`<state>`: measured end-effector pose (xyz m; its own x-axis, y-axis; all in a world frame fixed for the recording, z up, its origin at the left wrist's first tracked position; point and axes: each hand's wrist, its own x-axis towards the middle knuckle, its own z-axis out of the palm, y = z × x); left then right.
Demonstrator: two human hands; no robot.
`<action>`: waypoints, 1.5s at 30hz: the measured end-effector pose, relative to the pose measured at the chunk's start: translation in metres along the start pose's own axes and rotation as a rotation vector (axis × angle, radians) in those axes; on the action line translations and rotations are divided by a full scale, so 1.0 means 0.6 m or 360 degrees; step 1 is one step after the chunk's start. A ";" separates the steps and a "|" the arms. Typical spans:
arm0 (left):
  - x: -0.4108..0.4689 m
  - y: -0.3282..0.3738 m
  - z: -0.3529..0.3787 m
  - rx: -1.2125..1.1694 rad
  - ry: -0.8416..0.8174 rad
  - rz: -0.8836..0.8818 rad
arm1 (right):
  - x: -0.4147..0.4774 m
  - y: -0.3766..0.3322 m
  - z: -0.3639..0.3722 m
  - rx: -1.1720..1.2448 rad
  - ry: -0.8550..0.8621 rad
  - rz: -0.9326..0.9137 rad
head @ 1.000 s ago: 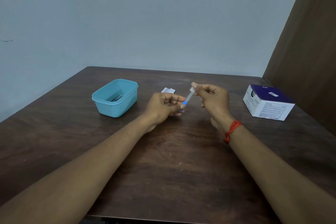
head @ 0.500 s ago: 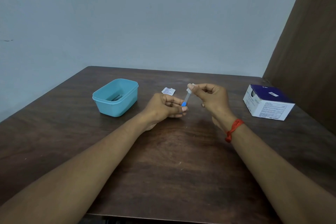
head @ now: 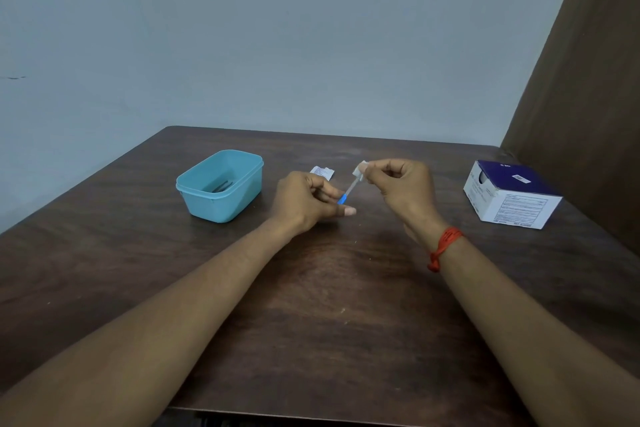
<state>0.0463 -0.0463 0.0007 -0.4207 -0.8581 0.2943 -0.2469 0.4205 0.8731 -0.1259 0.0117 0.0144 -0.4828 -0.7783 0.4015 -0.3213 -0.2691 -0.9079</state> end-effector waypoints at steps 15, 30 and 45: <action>-0.005 0.005 0.002 0.0172 0.0036 0.0015 | 0.003 0.021 0.001 -0.0060 -0.0002 0.0073; 0.031 0.090 -0.127 0.1346 0.0509 0.0150 | 0.007 0.050 -0.001 0.0174 -0.0099 0.0127; 0.056 0.057 -0.215 0.2382 -0.0076 -0.0536 | 0.006 0.060 0.004 0.0131 -0.0182 0.0096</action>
<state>0.1361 -0.0986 0.0908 -0.1865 -0.9736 0.1319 -0.9455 0.1414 -0.2934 -0.1375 -0.0021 -0.0171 -0.4020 -0.8526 0.3338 -0.2244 -0.2617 -0.9387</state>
